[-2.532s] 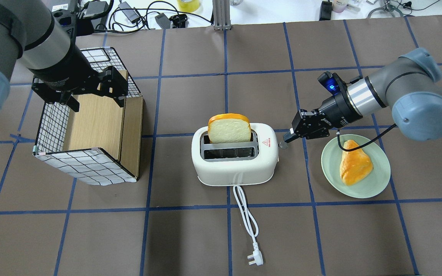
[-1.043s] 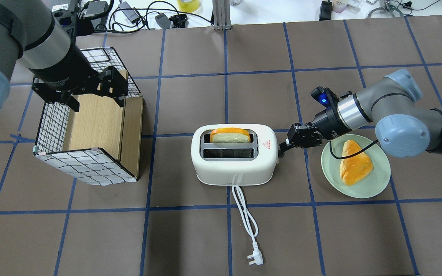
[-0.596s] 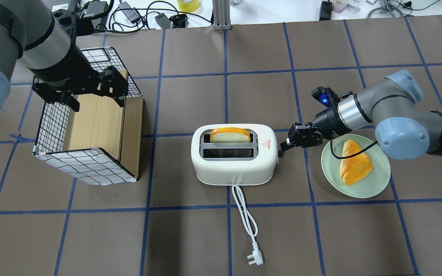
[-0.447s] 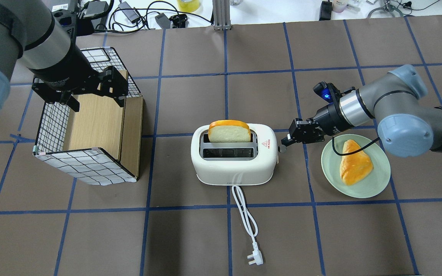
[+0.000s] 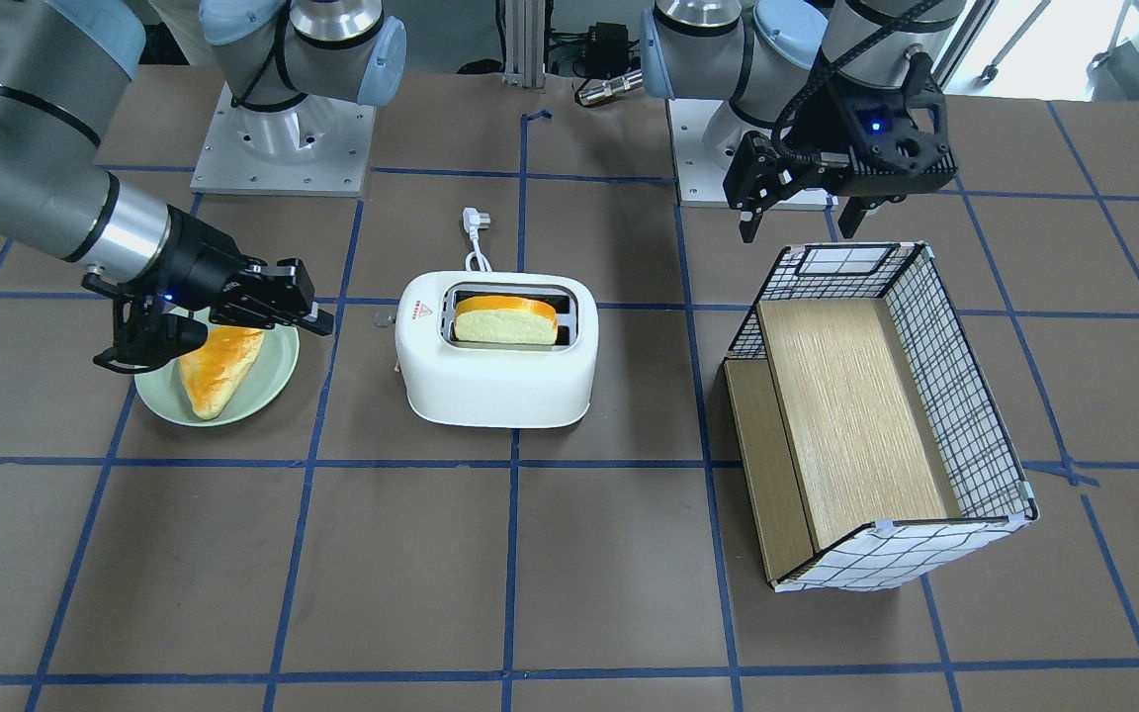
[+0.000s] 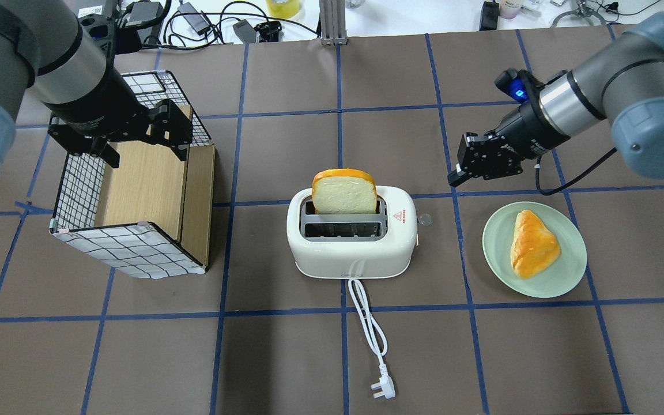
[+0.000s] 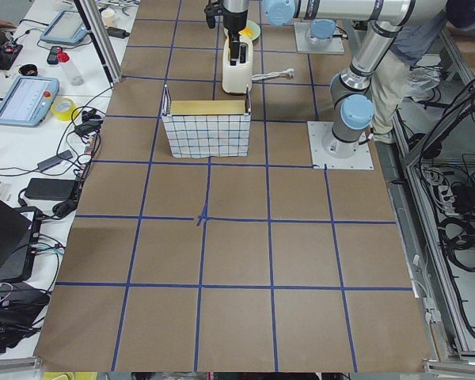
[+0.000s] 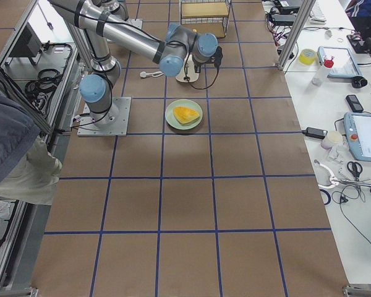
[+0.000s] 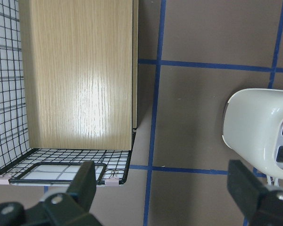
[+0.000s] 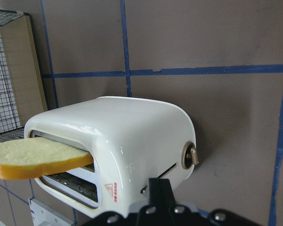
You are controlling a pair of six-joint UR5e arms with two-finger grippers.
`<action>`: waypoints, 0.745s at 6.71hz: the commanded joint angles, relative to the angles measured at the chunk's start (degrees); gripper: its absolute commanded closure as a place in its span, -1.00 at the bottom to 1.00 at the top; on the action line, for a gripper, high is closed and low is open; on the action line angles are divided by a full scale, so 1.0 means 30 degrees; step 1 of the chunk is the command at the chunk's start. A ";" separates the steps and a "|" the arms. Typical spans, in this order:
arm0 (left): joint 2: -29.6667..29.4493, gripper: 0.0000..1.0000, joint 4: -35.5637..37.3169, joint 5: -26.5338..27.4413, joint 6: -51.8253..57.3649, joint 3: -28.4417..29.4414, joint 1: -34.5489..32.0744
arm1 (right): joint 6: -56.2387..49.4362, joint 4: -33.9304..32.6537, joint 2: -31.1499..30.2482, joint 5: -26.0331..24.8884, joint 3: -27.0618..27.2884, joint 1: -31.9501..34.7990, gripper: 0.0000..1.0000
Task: Press toaster with right arm
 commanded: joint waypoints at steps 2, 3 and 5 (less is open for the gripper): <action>-0.0002 -1.00 0.0000 0.0000 0.0000 0.0000 0.0000 | 0.2929 0.3868 -0.0183 -0.7335 -0.6121 0.1800 1.00; -0.0002 -1.00 0.0000 -0.0029 0.0000 0.0000 0.0000 | 0.4074 0.3728 -0.0183 -0.9974 -0.6832 0.3319 1.00; -0.0002 -1.00 0.0000 0.0000 0.0000 0.0000 0.0000 | 0.6828 0.2972 -0.0009 -1.1461 -0.7046 0.5319 0.86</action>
